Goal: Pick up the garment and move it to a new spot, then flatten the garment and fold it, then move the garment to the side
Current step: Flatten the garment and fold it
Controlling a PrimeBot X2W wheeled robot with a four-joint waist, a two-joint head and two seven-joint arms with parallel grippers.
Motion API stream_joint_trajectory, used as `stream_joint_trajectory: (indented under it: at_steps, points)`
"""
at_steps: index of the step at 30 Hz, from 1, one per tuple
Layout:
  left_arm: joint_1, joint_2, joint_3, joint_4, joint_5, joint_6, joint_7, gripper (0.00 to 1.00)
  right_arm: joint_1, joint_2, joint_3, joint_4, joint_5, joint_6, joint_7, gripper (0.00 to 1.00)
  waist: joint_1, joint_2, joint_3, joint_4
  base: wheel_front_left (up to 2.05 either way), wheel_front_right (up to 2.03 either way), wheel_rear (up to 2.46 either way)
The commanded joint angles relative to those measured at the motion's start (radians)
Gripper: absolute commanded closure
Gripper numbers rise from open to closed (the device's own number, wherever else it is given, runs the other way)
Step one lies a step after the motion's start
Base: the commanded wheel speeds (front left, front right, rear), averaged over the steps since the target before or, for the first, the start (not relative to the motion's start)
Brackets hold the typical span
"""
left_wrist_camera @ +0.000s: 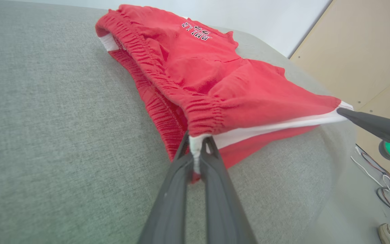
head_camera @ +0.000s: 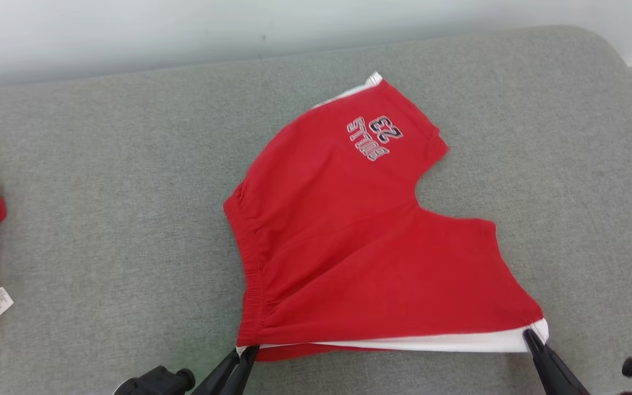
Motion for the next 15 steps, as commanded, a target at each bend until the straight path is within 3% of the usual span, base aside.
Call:
stream_joint_trajectory:
  at_steps: [1,7,15]
  points:
    - [0.018,0.007,0.009,-0.008,0.005,-0.001,-0.003,1.0,0.028,0.009,-0.023,-0.014,-0.015,-0.002,0.007,1.0,0.0001,0.0001,-0.013,0.011,0.0,0.0,0.0]
    - [0.009,-0.022,0.013,-0.024,0.032,-0.014,-0.003,1.0,0.049,0.058,-0.135,-0.07,-0.067,-0.002,0.043,1.0,0.0001,0.0001,-0.028,0.021,0.0,0.0,0.0]
    - [-0.091,-0.1,0.052,-0.004,0.082,-0.054,-0.003,1.0,-0.182,0.065,-0.2,-0.096,-0.209,-0.002,0.122,1.0,0.0001,0.0001,0.0,0.043,0.0,0.0,0.0]
